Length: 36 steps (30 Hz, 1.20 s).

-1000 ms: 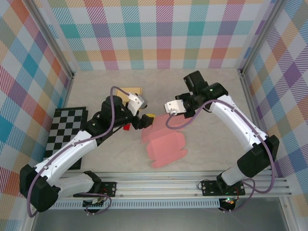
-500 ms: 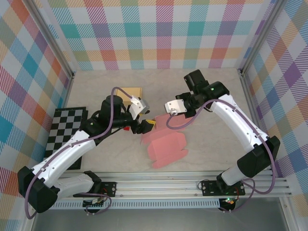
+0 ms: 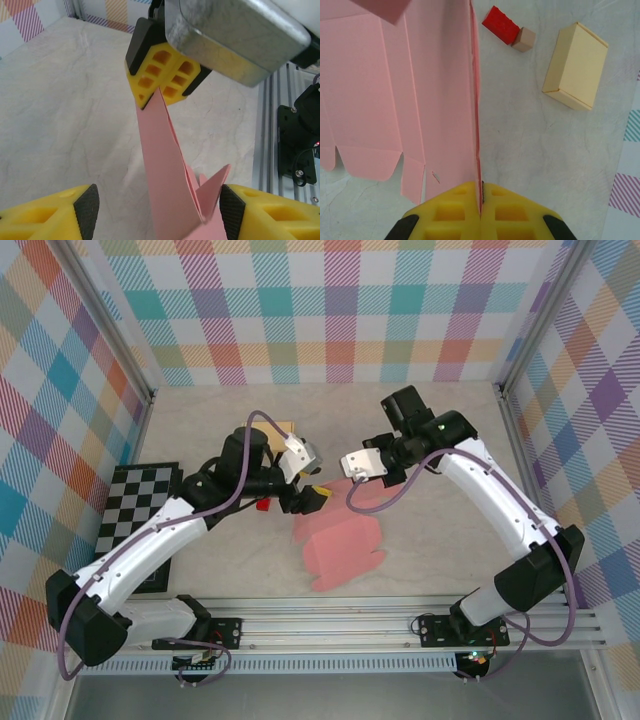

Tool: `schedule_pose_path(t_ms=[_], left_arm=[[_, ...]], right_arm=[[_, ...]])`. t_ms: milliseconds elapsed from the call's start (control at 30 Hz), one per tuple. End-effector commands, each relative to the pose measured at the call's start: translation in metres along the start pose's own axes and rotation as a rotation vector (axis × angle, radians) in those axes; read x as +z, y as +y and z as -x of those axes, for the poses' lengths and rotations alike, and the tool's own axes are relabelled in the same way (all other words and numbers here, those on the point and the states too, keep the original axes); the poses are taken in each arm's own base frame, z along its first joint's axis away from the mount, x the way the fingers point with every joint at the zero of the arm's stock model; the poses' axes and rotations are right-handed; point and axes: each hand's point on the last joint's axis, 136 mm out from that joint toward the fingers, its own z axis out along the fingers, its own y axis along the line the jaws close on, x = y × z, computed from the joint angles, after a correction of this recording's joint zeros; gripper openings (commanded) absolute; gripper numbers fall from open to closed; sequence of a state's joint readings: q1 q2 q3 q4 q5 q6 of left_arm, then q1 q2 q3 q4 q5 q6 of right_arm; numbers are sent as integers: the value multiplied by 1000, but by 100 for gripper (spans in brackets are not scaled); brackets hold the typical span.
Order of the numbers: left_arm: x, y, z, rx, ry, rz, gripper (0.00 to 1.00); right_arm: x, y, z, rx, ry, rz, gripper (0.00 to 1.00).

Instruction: Fold the paper box

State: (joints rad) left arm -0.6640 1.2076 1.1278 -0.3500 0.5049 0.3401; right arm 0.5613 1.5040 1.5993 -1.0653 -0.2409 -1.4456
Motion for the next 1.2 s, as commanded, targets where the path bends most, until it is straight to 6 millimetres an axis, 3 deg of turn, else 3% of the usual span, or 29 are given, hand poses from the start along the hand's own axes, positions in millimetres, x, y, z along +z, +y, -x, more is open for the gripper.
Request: schedule_pose_path(t_ms=[0,100,200,300,467,500,533,633,667,733,833,1033,1167], left_arm=[[0,-9,9,41,4,-31,55],[0,-10,8,41,5,-41,26],[-3,-12,10,51,-13,-39,10],[-7,-14,13,65,-34,-35,0],[-8,-10,6,78,-24,-1,0],[-9,-5,5,72,-23,29,2],[-9,-1,5,65,-26,57,11],[-18,24,8,21,-71,220,57],[-24,35,9,-16,-99,296,63],[-39,57,7,-122,-160,447,67],[-62,75,-19,-312,-209,598,67],[-79,61,-107,-596,-232,636,73],[-80,47,-150,-728,-256,611,73]], right_arm=[[-11,8,18,-26,-68,6,0],[-11,8,16,-27,-55,5,0],[-11,9,16,-31,-53,2,0],[-11,10,16,-28,-59,4,0],[-9,10,15,-15,-56,5,0],[-8,10,14,-12,-50,4,0],[-6,9,11,-8,-39,3,0],[4,6,-3,9,22,0,0],[7,5,-9,28,44,-2,0],[11,4,-15,73,53,5,0],[12,6,-17,128,35,8,0],[13,3,-27,201,14,-26,0],[13,1,-26,227,-13,-37,0]])
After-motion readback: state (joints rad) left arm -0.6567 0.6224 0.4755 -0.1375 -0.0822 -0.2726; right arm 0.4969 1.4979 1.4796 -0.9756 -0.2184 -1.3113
